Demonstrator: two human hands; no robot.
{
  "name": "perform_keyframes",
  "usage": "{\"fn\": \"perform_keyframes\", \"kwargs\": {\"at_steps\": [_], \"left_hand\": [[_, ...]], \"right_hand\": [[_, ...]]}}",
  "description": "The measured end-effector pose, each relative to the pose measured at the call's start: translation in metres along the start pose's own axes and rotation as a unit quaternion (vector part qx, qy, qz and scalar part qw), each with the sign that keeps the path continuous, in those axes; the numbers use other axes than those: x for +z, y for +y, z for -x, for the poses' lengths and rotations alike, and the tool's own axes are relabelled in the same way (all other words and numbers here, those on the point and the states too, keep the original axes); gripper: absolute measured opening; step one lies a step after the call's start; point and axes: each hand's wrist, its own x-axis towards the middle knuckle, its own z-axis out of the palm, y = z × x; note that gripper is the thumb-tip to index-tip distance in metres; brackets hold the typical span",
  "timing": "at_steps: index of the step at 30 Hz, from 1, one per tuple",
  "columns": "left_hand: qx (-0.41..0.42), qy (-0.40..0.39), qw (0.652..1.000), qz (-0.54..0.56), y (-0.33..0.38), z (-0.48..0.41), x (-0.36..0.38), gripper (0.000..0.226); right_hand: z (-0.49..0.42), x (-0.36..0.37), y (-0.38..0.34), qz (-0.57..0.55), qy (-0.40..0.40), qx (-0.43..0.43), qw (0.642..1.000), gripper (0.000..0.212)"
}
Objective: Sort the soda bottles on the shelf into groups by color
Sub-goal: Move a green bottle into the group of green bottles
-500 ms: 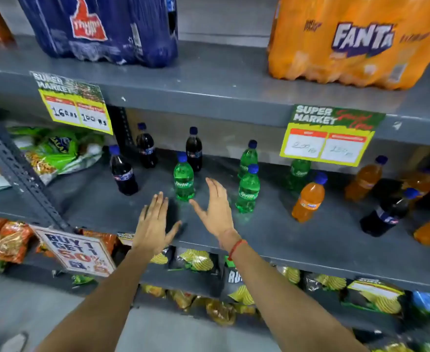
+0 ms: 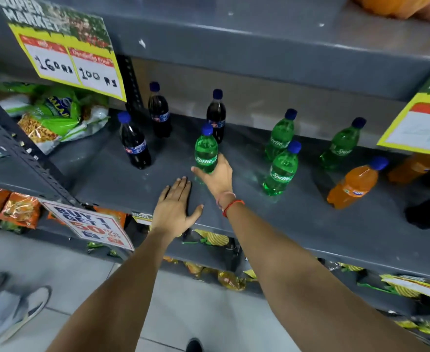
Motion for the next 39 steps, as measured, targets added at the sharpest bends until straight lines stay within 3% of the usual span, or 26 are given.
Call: {"fn": "perform_keyframes", "kwargs": {"at_steps": [6, 8, 13, 18, 23, 29, 36, 39], "left_hand": [[-0.001, 0.004, 1.0, -0.007, -0.001, -0.019, -0.009, 0.082], [0.011, -0.009, 1.0, 0.007, 0.021, 0.002, -0.002, 0.082], [-0.002, -0.013, 1.0, -0.011, 0.001, 0.002, -0.001, 0.082], [-0.003, -0.025, 1.0, -0.005, 0.004, 0.005, -0.007, 0.081], [0.066, 0.002, 0.997, 0.039, 0.079, 0.002, -0.007, 0.071], [0.166, -0.077, 0.982, 0.042, 0.18, 0.007, 0.022, 0.067], [0.187, -0.109, 0.975, -0.041, 0.198, 0.005, 0.032, 0.089], [0.198, -0.102, 0.972, -0.072, 0.196, 0.006, 0.033, 0.1]], "right_hand": [[-0.007, -0.006, -0.012, 0.008, 0.048, 0.002, 0.999, 0.047], [0.023, -0.025, 0.009, 0.02, 0.061, 0.003, 0.998, 0.047], [0.051, -0.045, 0.023, 0.024, 0.087, -0.024, 0.996, 0.047], [0.076, -0.11, 0.046, 0.035, 0.13, -0.034, 0.99, 0.046], [0.088, -0.175, 0.068, 0.033, 0.168, -0.012, 0.985, 0.044], [0.085, -0.208, 0.093, 0.039, 0.164, 0.024, 0.985, 0.046], [0.091, -0.232, 0.113, 0.022, 0.11, 0.027, 0.993, 0.069], [0.113, -0.268, 0.136, 0.007, 0.217, 0.042, 0.975, 0.065]]}}
